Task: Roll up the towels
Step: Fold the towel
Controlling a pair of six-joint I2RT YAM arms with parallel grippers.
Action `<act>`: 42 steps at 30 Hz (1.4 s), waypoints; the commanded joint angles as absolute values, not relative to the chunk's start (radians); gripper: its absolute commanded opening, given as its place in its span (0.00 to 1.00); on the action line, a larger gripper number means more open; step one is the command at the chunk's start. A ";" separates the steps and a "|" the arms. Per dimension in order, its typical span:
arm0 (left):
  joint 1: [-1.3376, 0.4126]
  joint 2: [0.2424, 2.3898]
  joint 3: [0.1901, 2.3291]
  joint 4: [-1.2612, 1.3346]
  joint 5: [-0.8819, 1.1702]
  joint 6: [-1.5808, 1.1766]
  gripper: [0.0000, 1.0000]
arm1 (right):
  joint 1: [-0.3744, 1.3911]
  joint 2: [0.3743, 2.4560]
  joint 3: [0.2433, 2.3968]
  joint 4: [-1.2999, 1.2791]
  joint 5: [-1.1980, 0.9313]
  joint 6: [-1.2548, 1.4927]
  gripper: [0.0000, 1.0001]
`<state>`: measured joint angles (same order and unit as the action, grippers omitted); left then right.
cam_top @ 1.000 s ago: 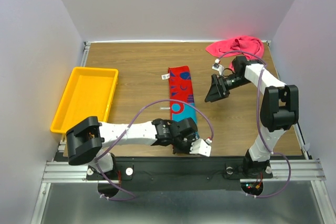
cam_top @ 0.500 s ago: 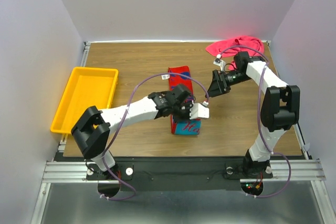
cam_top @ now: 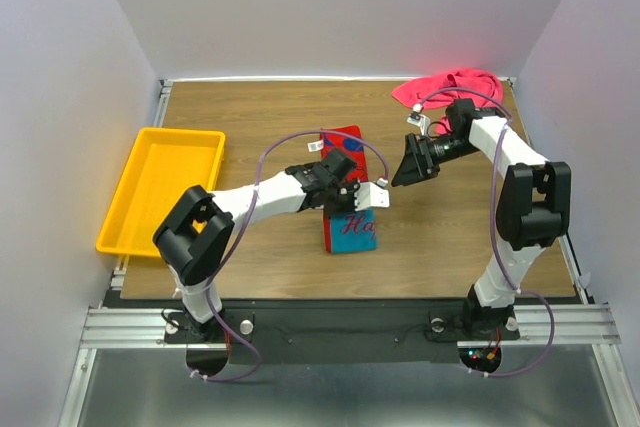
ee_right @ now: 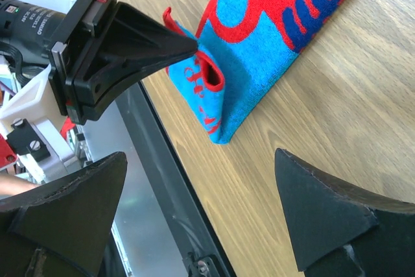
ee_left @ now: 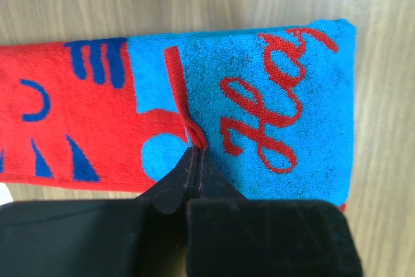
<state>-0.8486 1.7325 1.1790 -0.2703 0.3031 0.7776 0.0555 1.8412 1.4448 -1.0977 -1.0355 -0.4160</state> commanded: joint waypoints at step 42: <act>-0.765 1.331 1.087 -0.229 0.314 0.671 0.58 | 0.102 1.781 1.381 -1.050 -1.173 -0.396 0.60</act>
<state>-0.7712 1.5585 1.1820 -0.2527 0.2436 0.7322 0.0574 1.8309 1.4063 -1.0931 -1.0863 -0.4187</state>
